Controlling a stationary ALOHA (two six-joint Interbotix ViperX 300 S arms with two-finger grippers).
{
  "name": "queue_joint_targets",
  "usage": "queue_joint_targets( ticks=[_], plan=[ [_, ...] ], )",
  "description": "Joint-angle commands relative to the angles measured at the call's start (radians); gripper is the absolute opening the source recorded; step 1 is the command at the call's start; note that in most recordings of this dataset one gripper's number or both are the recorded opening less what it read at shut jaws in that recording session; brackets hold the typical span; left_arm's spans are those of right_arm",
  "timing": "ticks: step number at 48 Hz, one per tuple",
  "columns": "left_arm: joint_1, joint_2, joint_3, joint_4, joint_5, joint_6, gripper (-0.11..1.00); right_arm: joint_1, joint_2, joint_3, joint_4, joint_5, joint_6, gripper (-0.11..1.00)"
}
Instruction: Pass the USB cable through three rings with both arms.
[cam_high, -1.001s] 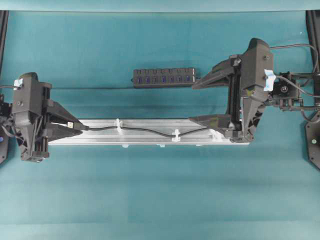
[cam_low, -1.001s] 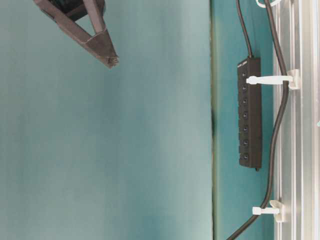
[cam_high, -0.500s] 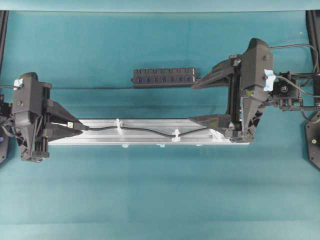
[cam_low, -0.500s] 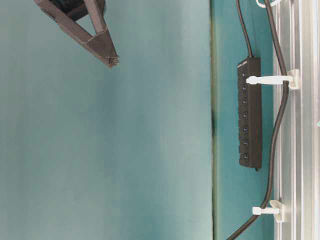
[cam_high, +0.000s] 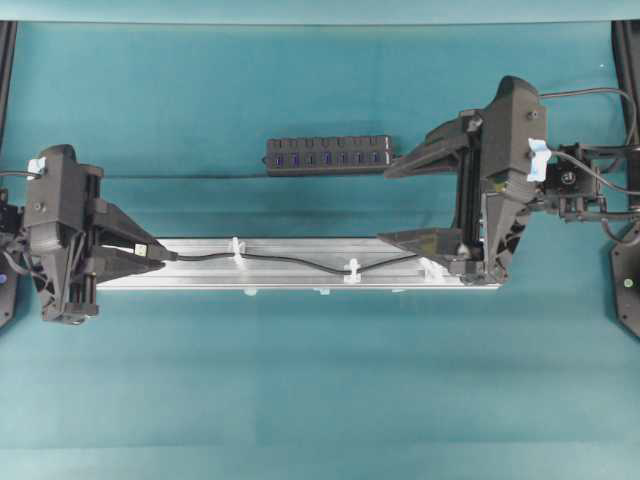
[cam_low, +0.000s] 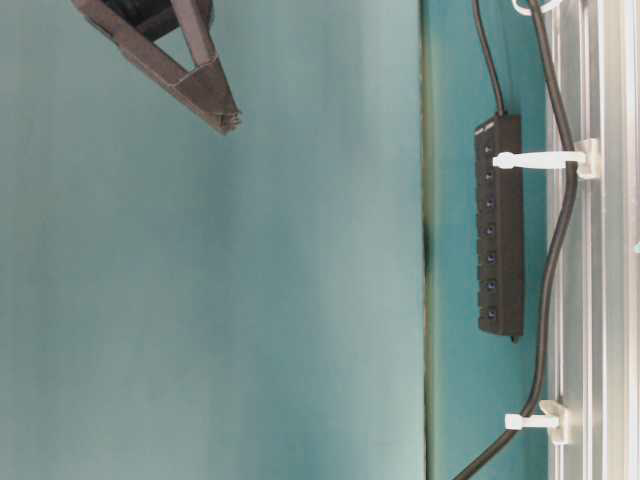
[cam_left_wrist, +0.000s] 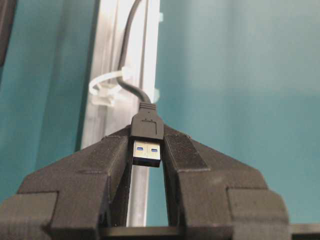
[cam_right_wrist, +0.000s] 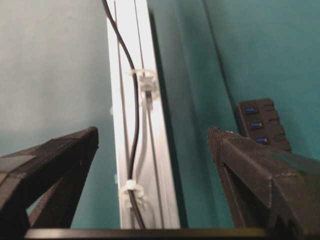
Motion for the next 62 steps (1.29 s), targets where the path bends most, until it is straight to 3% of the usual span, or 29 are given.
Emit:
queue_joint_targets(
  ticks=[1, 62],
  plan=[
    [-0.005, -0.002, -0.028, 0.0, -0.006, -0.003, 0.21, -0.006, -0.005, -0.008, 0.002, -0.005, 0.012, 0.81],
    [-0.003, 0.003, -0.026, 0.002, -0.005, -0.003, 0.21, -0.02, -0.005, -0.008, 0.002, -0.009, 0.012, 0.81]
  ],
)
